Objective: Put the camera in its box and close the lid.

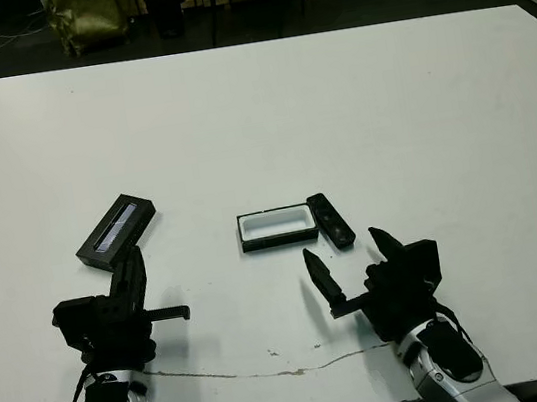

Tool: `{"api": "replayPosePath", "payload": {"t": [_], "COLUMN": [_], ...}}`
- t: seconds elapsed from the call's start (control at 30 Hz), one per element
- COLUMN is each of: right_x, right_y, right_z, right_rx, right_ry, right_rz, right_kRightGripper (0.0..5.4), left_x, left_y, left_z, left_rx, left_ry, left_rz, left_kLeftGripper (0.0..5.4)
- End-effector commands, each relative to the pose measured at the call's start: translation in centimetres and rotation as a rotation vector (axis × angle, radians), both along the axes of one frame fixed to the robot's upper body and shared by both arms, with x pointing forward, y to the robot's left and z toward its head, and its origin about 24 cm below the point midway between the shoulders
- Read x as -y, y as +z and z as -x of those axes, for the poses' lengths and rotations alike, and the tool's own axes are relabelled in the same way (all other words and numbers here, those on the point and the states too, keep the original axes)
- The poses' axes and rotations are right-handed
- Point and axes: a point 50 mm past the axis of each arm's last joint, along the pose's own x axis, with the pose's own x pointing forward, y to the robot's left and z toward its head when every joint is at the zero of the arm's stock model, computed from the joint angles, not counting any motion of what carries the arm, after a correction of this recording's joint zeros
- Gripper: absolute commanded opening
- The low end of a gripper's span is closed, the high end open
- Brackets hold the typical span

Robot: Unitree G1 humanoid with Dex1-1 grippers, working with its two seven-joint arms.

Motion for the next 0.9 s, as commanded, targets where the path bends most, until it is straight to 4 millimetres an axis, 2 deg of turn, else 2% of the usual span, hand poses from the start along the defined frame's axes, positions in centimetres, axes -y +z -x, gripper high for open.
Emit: {"api": "replayPosePath", "payload": {"t": [0.03,0.27,0.37,0.47,0.6,0.73,0.9], "right_x": [0.2,0.6,0.9,1.2,1.6,1.8,2.0], "right_y": [-0.5,-0.4,-0.4,-0.5,-0.7,-0.8,-0.9], "right_z": [-0.1,-0.3,-0.6,-0.8,-1.2,-1.5,-2.0], "right_rx": [-0.019,-0.039,-0.068,-0.096,-0.124,-0.15,-0.165], "right_ry": [-0.018,-0.038,-0.056,-0.068,-0.073,-0.085,-0.077], "right_rz": [0.043,0.082,0.087,0.102,0.122,0.133,0.158], "right_kRightGripper": [5.39,5.39,5.03,4.4,4.15,3.57,3.57], "left_x": [-0.2,-0.2,-0.2,-0.2,-0.2,-0.2,-0.1], "left_y": [-0.5,-0.6,-0.6,-0.5,-0.4,-0.4,-0.3], "left_z": [0.3,0.2,0.2,0.2,0.2,0.2,0.2], "left_rx": [-0.038,-0.036,-0.032,-0.034,-0.041,-0.037,-0.044], "left_ry": [0.006,0.001,0.001,0.001,0.006,0.0,0.005], "left_rz": [-0.014,-0.004,-0.003,-0.005,-0.022,-0.025,-0.015], "left_kLeftGripper": [0.0,0.0,0.0,0.0,0.0,0.0,0.0]}}
